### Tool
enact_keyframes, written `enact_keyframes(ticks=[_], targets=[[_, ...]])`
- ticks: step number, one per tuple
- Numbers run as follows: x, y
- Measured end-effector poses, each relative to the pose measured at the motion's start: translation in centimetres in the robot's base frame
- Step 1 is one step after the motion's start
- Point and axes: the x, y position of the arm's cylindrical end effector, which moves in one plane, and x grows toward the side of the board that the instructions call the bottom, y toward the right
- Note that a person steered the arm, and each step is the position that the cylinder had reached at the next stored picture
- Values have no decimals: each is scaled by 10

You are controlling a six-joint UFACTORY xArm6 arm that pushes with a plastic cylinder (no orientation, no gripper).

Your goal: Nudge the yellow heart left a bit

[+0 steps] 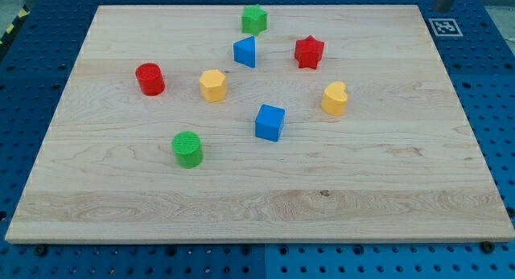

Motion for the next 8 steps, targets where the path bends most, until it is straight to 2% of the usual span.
enact_keyframes(ticks=[1, 2, 3, 4, 8], targets=[[0, 0], [21, 8], [86, -21], [138, -78], [180, -87]])
